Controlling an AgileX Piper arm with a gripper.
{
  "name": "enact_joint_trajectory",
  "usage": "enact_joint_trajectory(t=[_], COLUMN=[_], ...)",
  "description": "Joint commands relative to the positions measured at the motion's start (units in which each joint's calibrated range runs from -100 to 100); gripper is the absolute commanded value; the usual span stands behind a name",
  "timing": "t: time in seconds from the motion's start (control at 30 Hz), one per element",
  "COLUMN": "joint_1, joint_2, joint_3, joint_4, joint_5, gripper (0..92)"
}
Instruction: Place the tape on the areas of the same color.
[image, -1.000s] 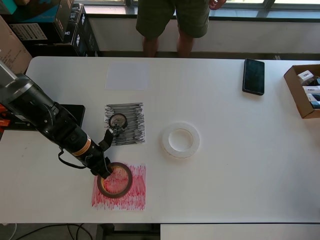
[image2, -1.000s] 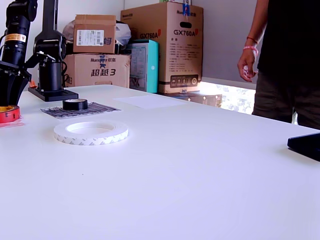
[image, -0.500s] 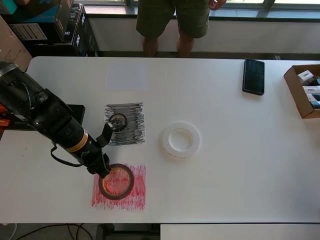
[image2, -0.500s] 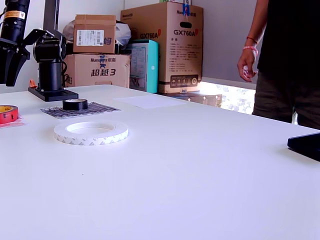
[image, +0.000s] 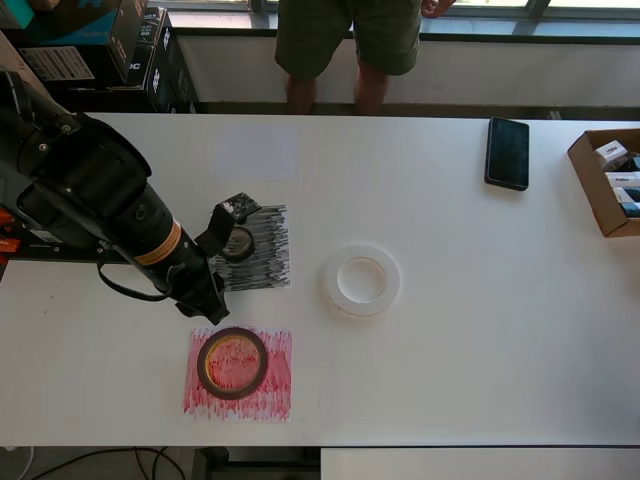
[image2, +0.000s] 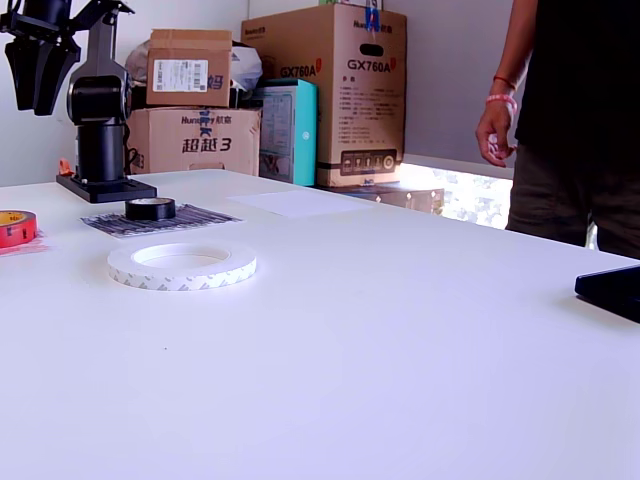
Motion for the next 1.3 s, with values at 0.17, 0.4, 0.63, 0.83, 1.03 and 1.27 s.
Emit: enact_joint_trajectory(t=[0.17, 0.4, 0.63, 0.83, 1.03, 1.27], joint_1=[9.02, 12.34, 12.65, 12.89, 12.89, 12.97], joint_2=[1.24, 11.34, 16.86, 20.97, 25.0, 27.05], joint_3=[-2.83, -11.64, -14.37, -13.82, -13.82, -13.82], joint_4=[2.1, -3.67, -10.79, -17.92, -24.71, -26.83], joint_5=[21.06, 32.61, 36.13, 36.13, 36.04, 35.47], gripper=[40.8, 40.8, 40.8, 40.8, 40.8, 41.1])
